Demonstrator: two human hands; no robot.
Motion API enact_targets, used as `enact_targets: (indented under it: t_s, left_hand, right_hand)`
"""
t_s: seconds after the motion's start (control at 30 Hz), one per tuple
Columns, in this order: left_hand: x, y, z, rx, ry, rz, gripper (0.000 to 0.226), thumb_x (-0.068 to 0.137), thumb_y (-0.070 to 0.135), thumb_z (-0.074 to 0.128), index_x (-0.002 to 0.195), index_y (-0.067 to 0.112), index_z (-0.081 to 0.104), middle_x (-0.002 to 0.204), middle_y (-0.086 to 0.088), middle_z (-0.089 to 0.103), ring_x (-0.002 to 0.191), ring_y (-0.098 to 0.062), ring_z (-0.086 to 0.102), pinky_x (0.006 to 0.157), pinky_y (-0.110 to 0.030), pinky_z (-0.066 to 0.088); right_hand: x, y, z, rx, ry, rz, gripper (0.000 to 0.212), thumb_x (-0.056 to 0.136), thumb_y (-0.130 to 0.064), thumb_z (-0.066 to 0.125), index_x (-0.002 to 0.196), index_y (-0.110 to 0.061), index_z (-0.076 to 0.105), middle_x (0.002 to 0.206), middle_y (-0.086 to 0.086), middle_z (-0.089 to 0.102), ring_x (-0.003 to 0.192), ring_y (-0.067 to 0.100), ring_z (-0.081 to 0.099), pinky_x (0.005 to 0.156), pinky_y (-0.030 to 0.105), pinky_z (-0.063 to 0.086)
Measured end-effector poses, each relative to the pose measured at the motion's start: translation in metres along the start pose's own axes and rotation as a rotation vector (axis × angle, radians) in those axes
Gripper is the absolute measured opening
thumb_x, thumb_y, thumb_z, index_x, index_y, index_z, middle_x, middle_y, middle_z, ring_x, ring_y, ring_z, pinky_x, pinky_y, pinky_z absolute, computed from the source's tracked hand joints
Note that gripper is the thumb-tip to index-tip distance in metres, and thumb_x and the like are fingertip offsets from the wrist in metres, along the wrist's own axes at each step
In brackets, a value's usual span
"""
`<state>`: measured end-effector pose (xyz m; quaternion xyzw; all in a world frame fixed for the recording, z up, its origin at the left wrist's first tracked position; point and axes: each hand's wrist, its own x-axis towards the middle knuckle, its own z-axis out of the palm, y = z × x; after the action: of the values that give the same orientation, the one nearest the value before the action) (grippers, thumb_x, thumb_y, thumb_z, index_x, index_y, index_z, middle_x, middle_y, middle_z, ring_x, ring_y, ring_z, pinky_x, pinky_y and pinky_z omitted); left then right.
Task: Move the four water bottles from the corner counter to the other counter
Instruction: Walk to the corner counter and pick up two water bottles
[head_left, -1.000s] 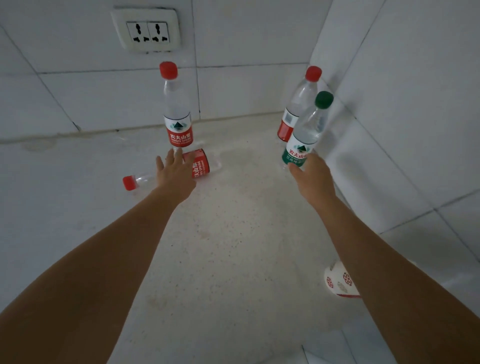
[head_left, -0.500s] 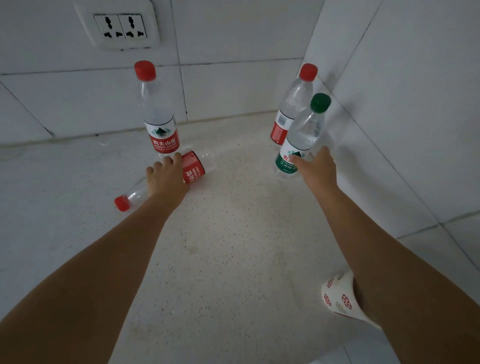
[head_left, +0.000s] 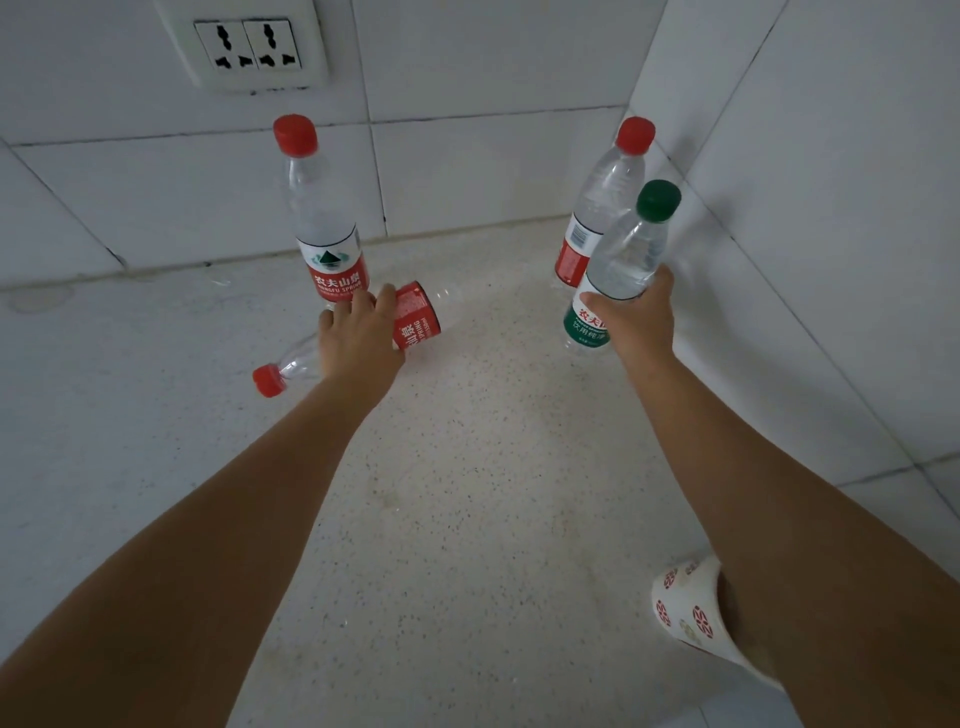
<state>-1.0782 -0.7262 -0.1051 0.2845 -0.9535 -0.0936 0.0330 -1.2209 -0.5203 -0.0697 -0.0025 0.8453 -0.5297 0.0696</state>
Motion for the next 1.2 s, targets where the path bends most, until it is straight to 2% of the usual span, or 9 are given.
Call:
enact_targets:
  t_s: [0.23, 0.43, 0.57, 0.83, 0.97, 1.1, 1.2]
  left_hand:
    - [-0.011, -0.002, 0.002, 0.048, 0.016, 0.008, 0.070, 0.081, 0.021, 0.068, 0.139, 0.016, 0.030, 0.133, -0.015, 0.049, 0.124, -0.034, 0.044, 0.109, -0.047, 0.028]
    - [-0.020, -0.003, -0.006, 0.083, 0.042, 0.003, 0.072, 0.082, 0.022, 0.068, 0.142, 0.016, 0.028, 0.137, -0.015, 0.046, 0.128, -0.034, 0.041, 0.111, -0.047, 0.026]
    - [-0.028, 0.000, -0.016, 0.083, 0.074, 0.003, 0.073, 0.082, 0.022, 0.067, 0.142, 0.015, 0.027, 0.138, -0.015, 0.045, 0.128, -0.034, 0.040, 0.111, -0.046, 0.026]
    - [-0.048, 0.004, -0.044, 0.066, 0.157, -0.013, 0.072, 0.083, 0.022, 0.066, 0.142, 0.016, 0.026, 0.138, -0.015, 0.045, 0.127, -0.034, 0.041, 0.111, -0.046, 0.026]
    - [-0.064, -0.008, -0.064, 0.076, 0.221, -0.041, 0.070, 0.083, 0.021, 0.065, 0.142, 0.016, 0.027, 0.134, -0.014, 0.048, 0.123, -0.032, 0.044, 0.109, -0.043, 0.028]
    - [-0.088, -0.027, -0.082, 0.076, 0.286, -0.089, 0.068, 0.081, 0.019, 0.065, 0.140, 0.016, 0.031, 0.131, -0.014, 0.050, 0.123, -0.033, 0.044, 0.107, -0.043, 0.028]
    - [-0.112, -0.045, -0.093, 0.074, 0.309, -0.158, 0.068, 0.081, 0.018, 0.064, 0.140, 0.017, 0.031, 0.131, -0.014, 0.049, 0.123, -0.033, 0.043, 0.108, -0.043, 0.027]
  right_hand:
    - [0.006, 0.004, -0.002, -0.013, -0.003, -0.015, 0.070, 0.071, -0.018, 0.076, 0.128, -0.013, 0.036, 0.128, 0.006, 0.052, 0.119, 0.022, 0.052, 0.097, 0.035, 0.045]
    - [-0.001, 0.006, -0.009, -0.012, -0.006, -0.027, 0.065, 0.071, -0.016, 0.076, 0.125, -0.012, 0.039, 0.127, 0.006, 0.054, 0.118, 0.022, 0.053, 0.089, 0.030, 0.046]
    - [-0.012, 0.009, -0.014, 0.005, -0.012, -0.026, 0.063, 0.068, -0.017, 0.078, 0.121, -0.011, 0.043, 0.121, 0.007, 0.057, 0.112, 0.024, 0.057, 0.088, 0.034, 0.050]
    - [-0.049, -0.015, -0.020, 0.052, -0.037, -0.150, 0.062, 0.069, -0.021, 0.077, 0.121, -0.011, 0.044, 0.113, 0.002, 0.057, 0.100, 0.017, 0.055, 0.079, 0.029, 0.048]
    - [-0.069, -0.032, -0.016, 0.106, -0.054, -0.195, 0.061, 0.068, -0.021, 0.077, 0.119, -0.011, 0.045, 0.105, -0.002, 0.054, 0.097, 0.016, 0.054, 0.080, 0.030, 0.048]
    - [-0.090, -0.040, -0.005, 0.107, -0.119, -0.239, 0.065, 0.067, -0.022, 0.078, 0.122, -0.013, 0.046, 0.117, 0.005, 0.059, 0.107, 0.021, 0.057, 0.089, 0.038, 0.051]
    - [-0.108, -0.043, 0.007, 0.092, -0.192, -0.283, 0.062, 0.066, -0.019, 0.079, 0.120, -0.011, 0.048, 0.119, 0.007, 0.060, 0.109, 0.024, 0.057, 0.090, 0.038, 0.050]
